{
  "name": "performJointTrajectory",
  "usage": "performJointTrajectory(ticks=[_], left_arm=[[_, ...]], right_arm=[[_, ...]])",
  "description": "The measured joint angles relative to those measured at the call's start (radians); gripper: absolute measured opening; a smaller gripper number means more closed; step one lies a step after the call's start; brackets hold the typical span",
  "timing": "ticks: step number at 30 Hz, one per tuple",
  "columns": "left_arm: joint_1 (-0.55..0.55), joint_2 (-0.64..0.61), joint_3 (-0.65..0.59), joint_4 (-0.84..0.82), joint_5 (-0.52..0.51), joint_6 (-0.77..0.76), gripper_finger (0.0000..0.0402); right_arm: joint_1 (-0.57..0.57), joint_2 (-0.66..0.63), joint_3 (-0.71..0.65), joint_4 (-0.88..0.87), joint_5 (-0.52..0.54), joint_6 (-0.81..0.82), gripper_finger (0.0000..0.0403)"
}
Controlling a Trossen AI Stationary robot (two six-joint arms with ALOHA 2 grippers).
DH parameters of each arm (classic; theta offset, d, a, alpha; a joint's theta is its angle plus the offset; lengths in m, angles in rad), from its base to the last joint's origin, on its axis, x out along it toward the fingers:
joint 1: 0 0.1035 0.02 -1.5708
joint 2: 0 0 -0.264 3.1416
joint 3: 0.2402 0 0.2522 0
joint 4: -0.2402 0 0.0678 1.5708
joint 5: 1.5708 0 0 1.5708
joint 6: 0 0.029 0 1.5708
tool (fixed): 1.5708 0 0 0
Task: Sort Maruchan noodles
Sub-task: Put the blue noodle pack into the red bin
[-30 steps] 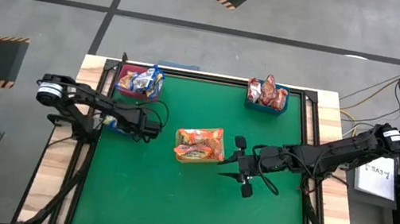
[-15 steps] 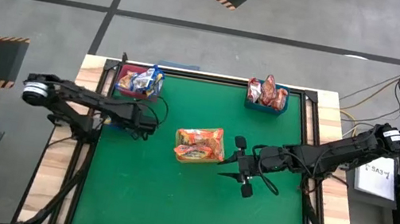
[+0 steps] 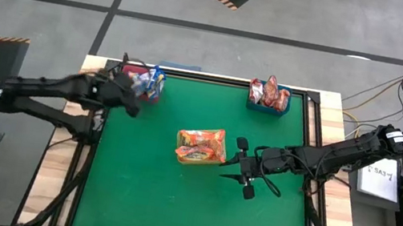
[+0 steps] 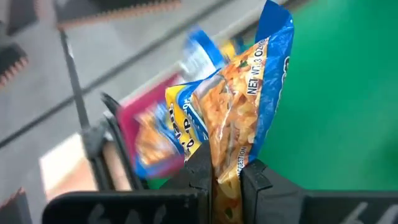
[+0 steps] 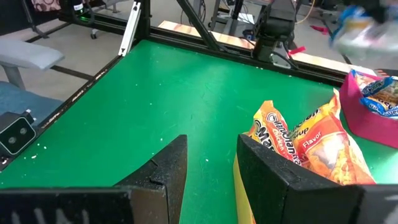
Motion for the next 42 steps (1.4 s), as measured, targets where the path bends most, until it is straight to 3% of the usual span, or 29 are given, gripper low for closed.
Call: performJointTrajectory(ticks=[5,11,16,21,24,31,42], left_arm=[[0.113,-0.038,0.067,0.014,-0.058,0.102,0.0009],[0.343,-0.004,0.053,0.071,-0.051,0.222,0.0009],[0.535,0.073,-0.002,0.228,0.138,0.35,0.0009],[0.652,0.182,-0.008,0.317,0.218,0.406,0.0008],[0.686,0.249,-0.008,0.32,0.291,0.413,0.0009],[0.693,0.412,-0.008,0.365,0.235,0.4,0.0027],[0.693,0.48,-0.008,0.397,0.207,0.428,0.012]], right_arm=[[0.0,0.0,0.0,0.0,0.0,-0.002,0.013],[0.0,0.0,0.0,0.0,0.0,-0.008,0.013],[0.0,0.0,0.0,0.0,0.0,-0.011,0.013],[0.0,0.0,0.0,0.0,0.0,-0.015,0.013],[0.0,0.0,0.0,0.0,0.0,-0.019,0.013],[0.0,0.0,0.0,0.0,0.0,-0.019,0.013],[0.0,0.0,0.0,-0.001,0.0,-0.022,0.013]])
